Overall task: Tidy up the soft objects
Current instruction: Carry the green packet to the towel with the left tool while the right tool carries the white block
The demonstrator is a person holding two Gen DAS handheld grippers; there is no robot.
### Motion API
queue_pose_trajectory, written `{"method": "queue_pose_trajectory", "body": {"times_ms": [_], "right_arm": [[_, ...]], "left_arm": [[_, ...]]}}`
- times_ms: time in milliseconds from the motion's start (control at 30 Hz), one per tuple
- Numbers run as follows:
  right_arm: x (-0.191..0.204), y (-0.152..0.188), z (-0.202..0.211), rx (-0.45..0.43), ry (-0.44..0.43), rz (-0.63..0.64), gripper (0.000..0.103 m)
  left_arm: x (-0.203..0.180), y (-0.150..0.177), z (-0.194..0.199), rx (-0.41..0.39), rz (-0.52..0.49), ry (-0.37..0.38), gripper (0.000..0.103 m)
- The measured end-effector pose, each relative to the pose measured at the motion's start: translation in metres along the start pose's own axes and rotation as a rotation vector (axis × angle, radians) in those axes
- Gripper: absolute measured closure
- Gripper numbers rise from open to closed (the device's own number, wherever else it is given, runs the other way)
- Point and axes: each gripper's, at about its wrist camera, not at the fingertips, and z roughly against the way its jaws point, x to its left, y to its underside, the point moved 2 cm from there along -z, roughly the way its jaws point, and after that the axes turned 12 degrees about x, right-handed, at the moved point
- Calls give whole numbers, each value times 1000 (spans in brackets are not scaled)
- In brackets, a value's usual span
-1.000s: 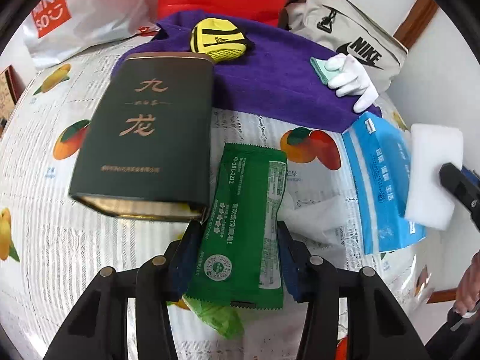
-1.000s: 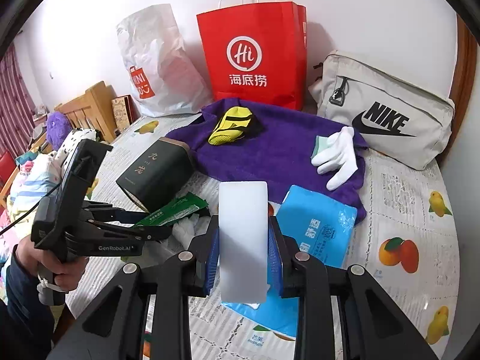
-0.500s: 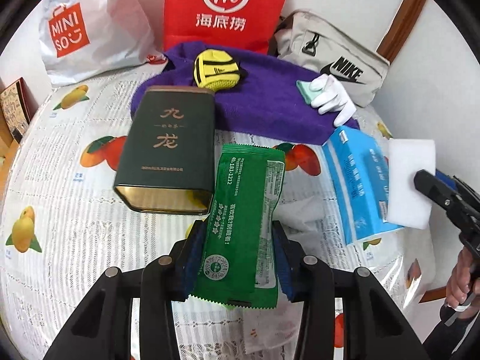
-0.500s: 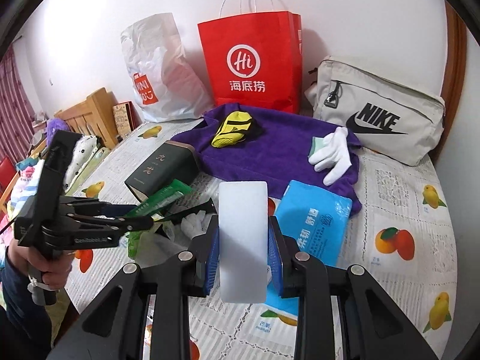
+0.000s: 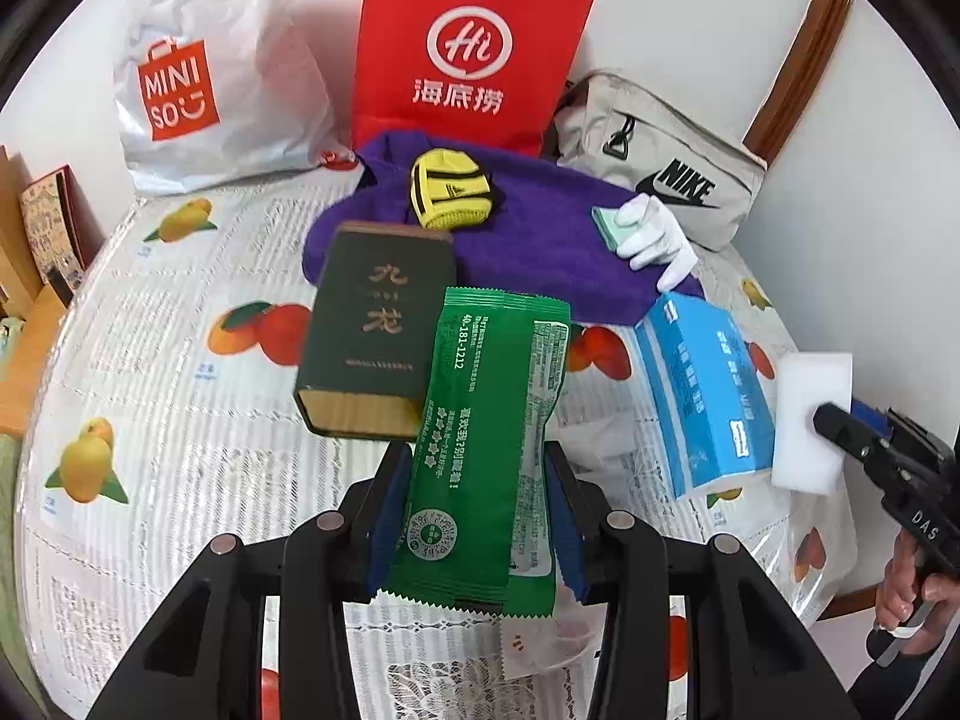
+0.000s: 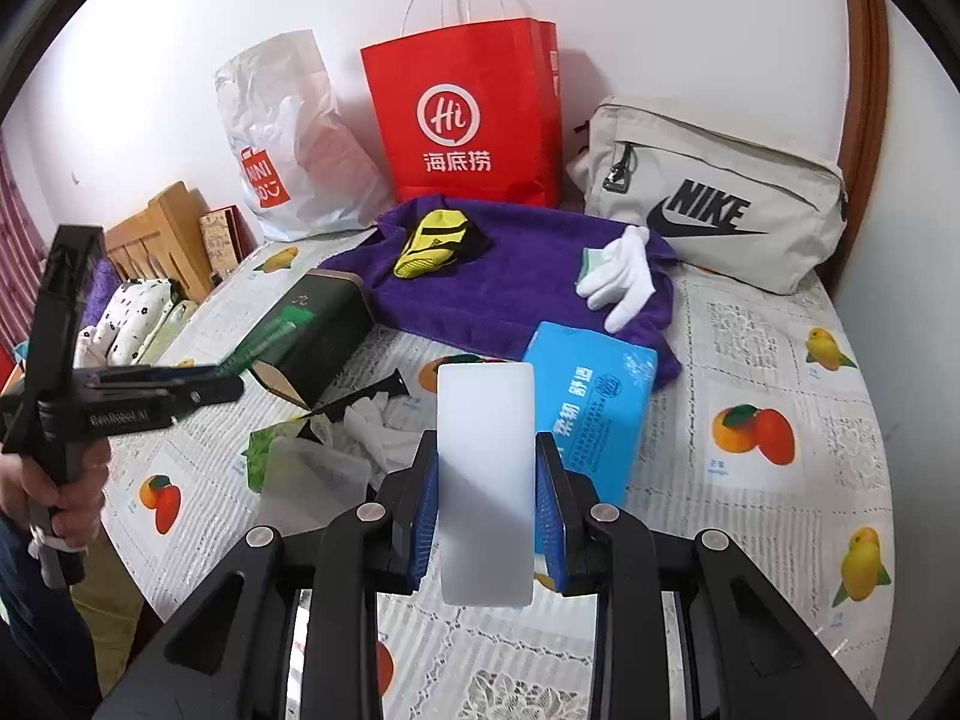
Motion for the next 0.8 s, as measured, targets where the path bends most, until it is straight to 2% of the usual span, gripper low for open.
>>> {"method": "queue_pose_trajectory", "body": {"times_ms": [300, 800], "right_arm": [[-7, 9, 9, 12, 38, -13, 74], [-7, 55, -17, 135, -5, -33, 74]], "left_arm": [[12, -12, 12, -28, 17, -11, 62], [34, -25, 8, -17, 55, -20, 62]]}}
